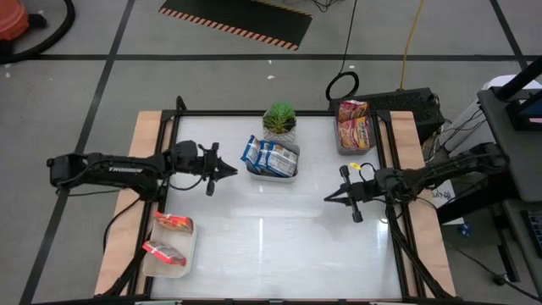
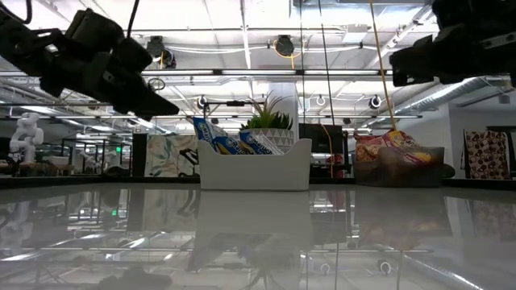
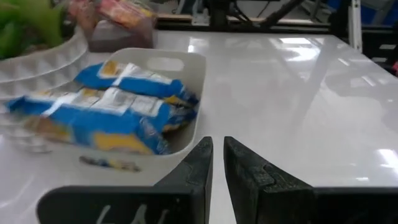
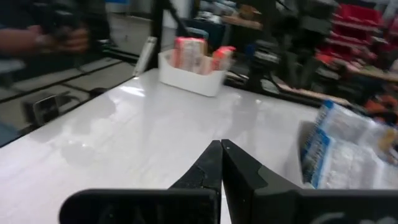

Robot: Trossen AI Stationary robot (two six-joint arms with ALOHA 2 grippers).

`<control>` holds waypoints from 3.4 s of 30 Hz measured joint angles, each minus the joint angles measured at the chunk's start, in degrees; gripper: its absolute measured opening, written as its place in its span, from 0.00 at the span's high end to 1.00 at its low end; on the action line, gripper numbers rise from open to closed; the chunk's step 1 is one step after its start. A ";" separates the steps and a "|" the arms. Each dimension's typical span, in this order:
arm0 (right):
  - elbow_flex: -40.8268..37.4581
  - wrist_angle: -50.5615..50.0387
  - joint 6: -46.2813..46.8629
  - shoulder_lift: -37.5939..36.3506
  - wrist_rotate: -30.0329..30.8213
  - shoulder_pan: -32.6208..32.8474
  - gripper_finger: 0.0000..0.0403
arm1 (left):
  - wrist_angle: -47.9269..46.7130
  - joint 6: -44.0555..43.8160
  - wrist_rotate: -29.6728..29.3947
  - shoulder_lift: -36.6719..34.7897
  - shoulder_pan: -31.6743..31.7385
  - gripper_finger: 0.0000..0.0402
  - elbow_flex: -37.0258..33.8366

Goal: Sort Maruchan noodles
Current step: Return to Home Position

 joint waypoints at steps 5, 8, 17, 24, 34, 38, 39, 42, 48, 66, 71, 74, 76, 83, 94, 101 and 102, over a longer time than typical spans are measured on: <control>0.02 -2.95 -2.34 -4.20 -4.30 -1.26 1.00 | 0.98 -0.86 0.23 -6.39 3.35 0.89 -5.09; -0.74 -4.65 -2.22 -8.01 -4.20 -2.24 1.00 | 1.04 -1.71 0.44 -11.10 5.41 0.89 -8.26; -7.98 -7.09 -2.11 -21.90 -1.95 -4.86 1.00 | -2.11 -3.69 6.41 -22.77 12.13 0.89 -13.26; -8.02 -14.39 -2.13 -29.46 -1.27 -5.71 1.00 | -6.55 -3.81 9.74 -26.69 14.79 0.89 -13.26; -4.65 -32.09 -3.70 -40.12 2.37 -5.69 1.00 | -8.33 -5.66 9.79 -27.23 15.27 0.89 -13.26; -1.62 -36.60 -2.52 -42.70 3.15 -5.69 1.00 | -8.65 -5.68 9.76 -27.23 15.27 0.89 -13.26; -1.89 -36.75 -2.53 -42.48 3.15 -5.67 1.00 | -8.67 -5.53 9.73 -27.34 15.27 0.89 -13.26; -4.43 -32.69 -3.23 -42.70 3.49 -5.65 1.00 | -8.23 -5.60 9.37 -27.71 15.32 0.89 -13.20; -8.09 -27.44 -3.19 -41.70 5.81 -6.75 1.00 | -8.04 -6.71 9.31 -27.95 15.21 0.89 -13.20; -8.26 -26.29 -2.16 -42.72 -3.38 -7.75 1.00 | -5.57 -9.25 8.63 -27.91 14.63 0.89 -13.21; -8.28 -29.52 -0.80 -42.64 3.76 -8.02 1.00 | -5.12 -9.00 8.61 -27.91 13.23 0.89 -13.21; -8.28 -29.31 -0.49 -42.64 4.17 -8.22 1.00 | -5.01 -8.99 8.59 -27.91 12.76 0.89 -13.21; -8.28 -29.28 0.17 -42.65 3.29 -8.20 1.00 | -5.01 -9.03 8.55 -27.91 12.63 0.89 -13.21; -8.28 -29.49 4.59 -42.63 6.27 -8.20 1.00 | -5.05 -9.83 7.65 -27.91 12.63 0.89 -13.21; -8.31 -30.40 4.41 -42.13 3.15 -8.18 1.00 | -5.14 -9.31 7.62 -27.90 12.63 0.89 -13.21; -8.31 -30.42 4.90 -41.97 3.12 -8.18 1.00 | -6.28 -9.27 7.56 -27.89 12.63 0.89 -13.21; -8.31 -30.42 5.03 -41.97 3.10 -8.18 1.00 | -6.67 -9.26 7.52 -27.89 12.62 0.89 -13.21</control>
